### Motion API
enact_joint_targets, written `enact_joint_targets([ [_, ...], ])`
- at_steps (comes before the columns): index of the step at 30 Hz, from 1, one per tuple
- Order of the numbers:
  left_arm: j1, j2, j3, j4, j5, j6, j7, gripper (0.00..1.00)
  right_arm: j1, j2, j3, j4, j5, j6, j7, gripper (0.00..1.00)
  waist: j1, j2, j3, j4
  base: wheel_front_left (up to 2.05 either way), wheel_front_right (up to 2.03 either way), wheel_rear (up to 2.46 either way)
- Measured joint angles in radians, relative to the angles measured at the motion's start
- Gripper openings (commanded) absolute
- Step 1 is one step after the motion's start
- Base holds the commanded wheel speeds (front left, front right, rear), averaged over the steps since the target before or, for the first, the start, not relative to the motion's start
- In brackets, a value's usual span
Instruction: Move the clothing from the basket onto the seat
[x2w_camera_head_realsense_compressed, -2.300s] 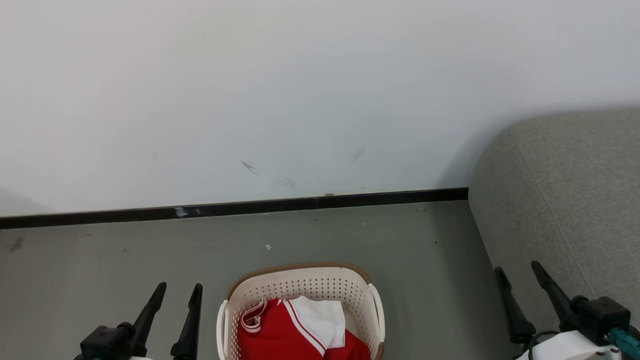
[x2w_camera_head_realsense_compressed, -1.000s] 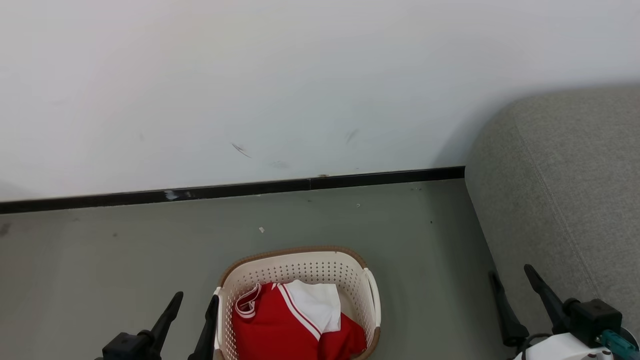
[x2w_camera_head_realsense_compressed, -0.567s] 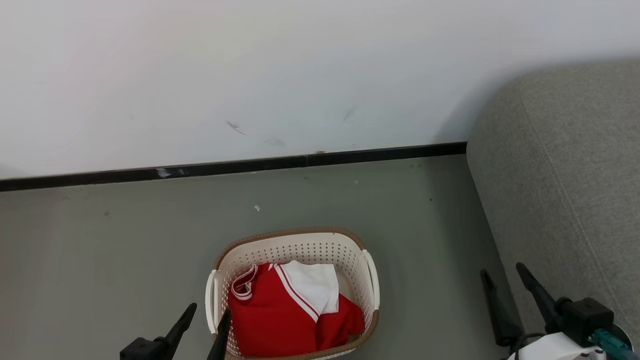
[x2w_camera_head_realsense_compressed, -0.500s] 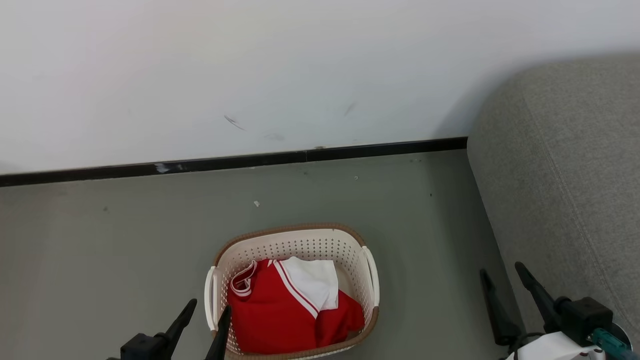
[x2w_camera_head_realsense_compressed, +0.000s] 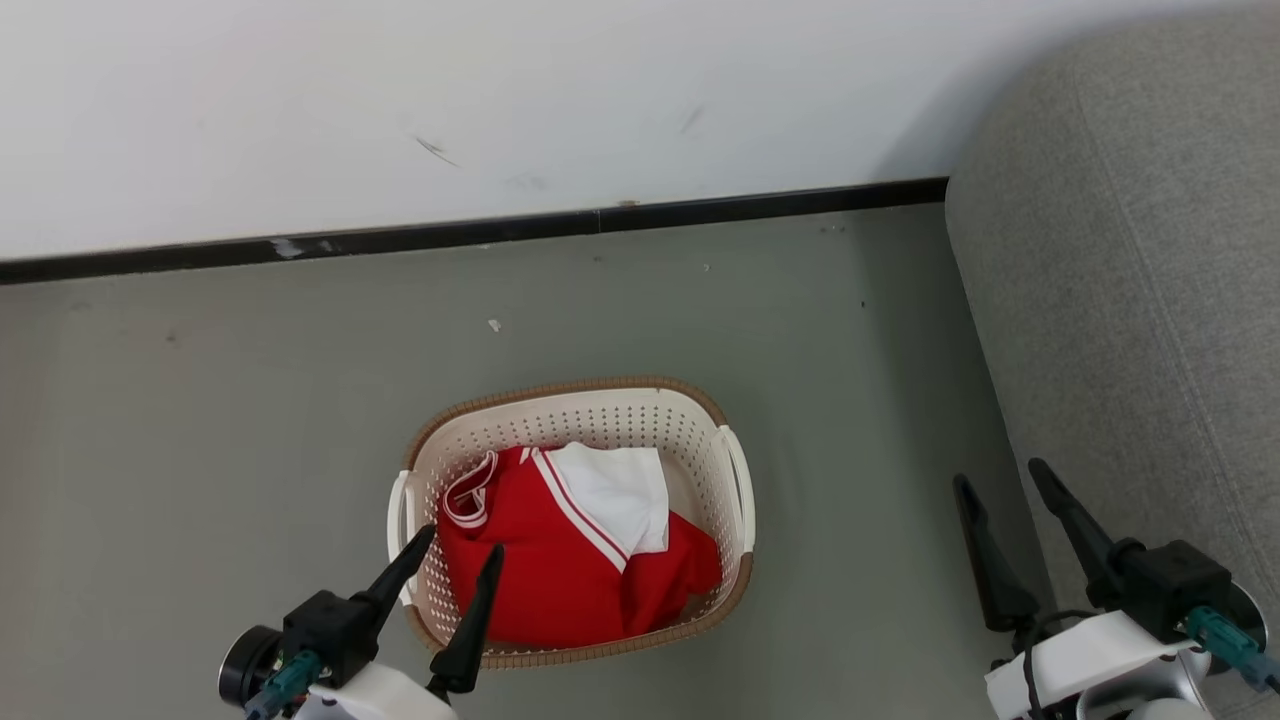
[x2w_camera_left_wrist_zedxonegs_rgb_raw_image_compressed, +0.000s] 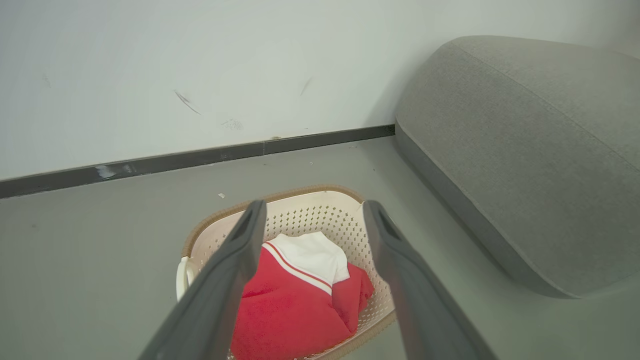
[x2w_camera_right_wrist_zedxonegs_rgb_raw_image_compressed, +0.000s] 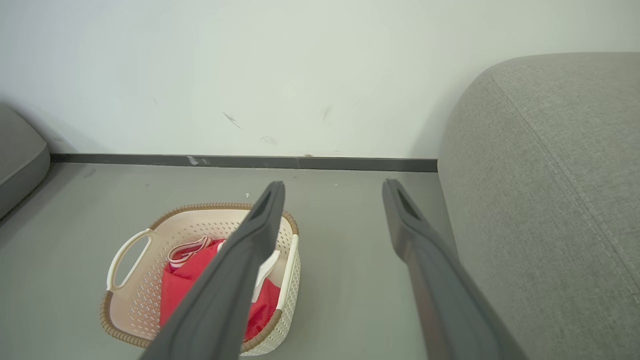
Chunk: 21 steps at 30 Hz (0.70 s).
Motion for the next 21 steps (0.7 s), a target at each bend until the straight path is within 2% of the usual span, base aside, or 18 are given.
enact_joint_targets([
  [12,-0.151,-0.005,-0.077,0.028,0.001,0.000,0.002,1.00,-0.081,0.000,-0.027,-0.035,-0.024,0.000,0.000,1.00,0.0000,0.0000,0.138,-0.015,0.00,0.00,0.00],
  [21,-0.248,0.000,-0.082,0.076,0.023,0.000,0.055,1.00,-0.127,0.000,-0.036,-0.055,-0.025,0.000,0.000,1.00,0.0000,-0.0001,0.239,-0.028,0.00,0.00,0.00],
])
